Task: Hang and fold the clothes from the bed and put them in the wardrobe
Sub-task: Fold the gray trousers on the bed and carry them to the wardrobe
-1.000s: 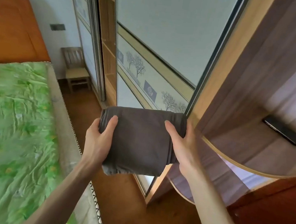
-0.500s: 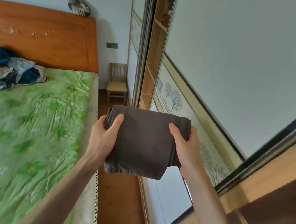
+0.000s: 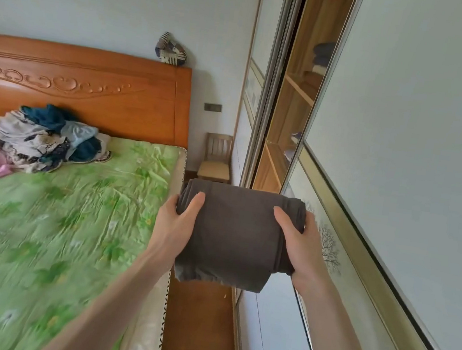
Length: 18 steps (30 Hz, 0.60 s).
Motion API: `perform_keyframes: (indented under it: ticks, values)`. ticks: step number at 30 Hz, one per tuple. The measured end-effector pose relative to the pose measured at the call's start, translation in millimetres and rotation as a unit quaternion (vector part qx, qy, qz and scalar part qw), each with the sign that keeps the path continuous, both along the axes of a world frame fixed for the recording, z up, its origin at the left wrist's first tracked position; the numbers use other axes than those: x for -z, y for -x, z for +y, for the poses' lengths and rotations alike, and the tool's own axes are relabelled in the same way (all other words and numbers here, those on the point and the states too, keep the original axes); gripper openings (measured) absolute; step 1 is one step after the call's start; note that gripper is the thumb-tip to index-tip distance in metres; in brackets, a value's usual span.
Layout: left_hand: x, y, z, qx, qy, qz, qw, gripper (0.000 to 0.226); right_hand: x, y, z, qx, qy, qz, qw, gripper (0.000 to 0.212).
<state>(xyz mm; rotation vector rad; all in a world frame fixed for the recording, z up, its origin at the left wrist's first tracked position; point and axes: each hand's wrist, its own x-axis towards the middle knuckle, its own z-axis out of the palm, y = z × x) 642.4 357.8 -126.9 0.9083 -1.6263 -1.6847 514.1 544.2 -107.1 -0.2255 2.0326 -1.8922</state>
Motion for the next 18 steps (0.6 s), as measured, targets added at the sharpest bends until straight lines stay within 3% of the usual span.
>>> perform_keyframes:
  ticks: [10, 13, 18]
  values:
    - [-3.2, 74.6, -86.7, -0.012, 0.007, -0.011, 1.0, 0.033, 13.0, 85.3, -92.7, -0.015, 0.014, 0.014, 1.0, 0.059]
    - [-0.7, 101.3, -117.9, -0.017, 0.009, -0.015, 1.0, 0.022, 17.6, 112.7, -124.7, -0.02, 0.011, 0.02, 1.0, 0.061]
    - [-0.4, 156.9, -166.9, -0.023, 0.026, -0.021, 0.999, 0.018, 23.8, 170.2, -176.6, -0.028, 0.021, 0.027, 0.999, 0.031]
